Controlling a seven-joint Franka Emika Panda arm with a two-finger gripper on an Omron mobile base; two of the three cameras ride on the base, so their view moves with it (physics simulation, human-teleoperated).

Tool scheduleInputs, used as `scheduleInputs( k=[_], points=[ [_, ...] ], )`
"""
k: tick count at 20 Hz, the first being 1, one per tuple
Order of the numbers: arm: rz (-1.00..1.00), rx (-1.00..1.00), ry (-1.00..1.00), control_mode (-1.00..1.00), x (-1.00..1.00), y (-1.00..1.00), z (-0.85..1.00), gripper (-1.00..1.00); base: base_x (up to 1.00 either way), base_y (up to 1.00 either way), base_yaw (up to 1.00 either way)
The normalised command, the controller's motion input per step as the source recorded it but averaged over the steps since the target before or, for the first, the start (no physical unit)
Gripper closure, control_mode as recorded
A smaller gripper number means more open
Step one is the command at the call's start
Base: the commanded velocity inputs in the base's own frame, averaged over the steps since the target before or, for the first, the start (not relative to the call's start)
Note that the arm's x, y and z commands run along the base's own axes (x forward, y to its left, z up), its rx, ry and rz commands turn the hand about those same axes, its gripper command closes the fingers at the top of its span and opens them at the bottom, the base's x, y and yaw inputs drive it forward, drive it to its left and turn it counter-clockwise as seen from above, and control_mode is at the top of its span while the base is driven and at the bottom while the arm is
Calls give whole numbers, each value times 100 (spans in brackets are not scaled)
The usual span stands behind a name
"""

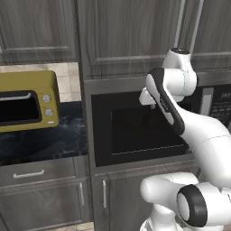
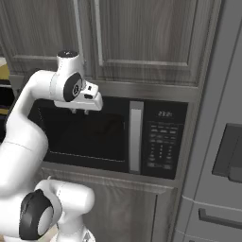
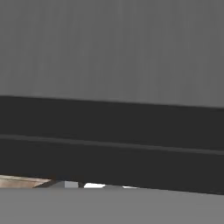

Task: The microwave is finished heating the chicken drumstick and squash. Take the bowl containing the food and place it on the dining counter.

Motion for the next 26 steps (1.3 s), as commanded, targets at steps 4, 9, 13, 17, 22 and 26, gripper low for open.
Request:
scheduleInputs(
  k=[4, 9, 13, 17, 22, 26],
  points=[
    [0, 0, -4, -100, -41, 0, -11, -100, 0, 0, 0],
    [0, 0, -28, -100, -80, -3, -35, -100, 0, 0, 0],
    [0, 0, -45, -100, -82, -6, -35, -100, 0, 0, 0],
    [0, 0, -36, -100, -55, 0, -18, -100, 0, 0, 0],
    [0, 0, 0, 100, 0, 0, 0, -100, -1, 0, 0],
    [0, 0, 0, 100, 0, 0, 0, -100, -18, -8, 0]
  ],
)
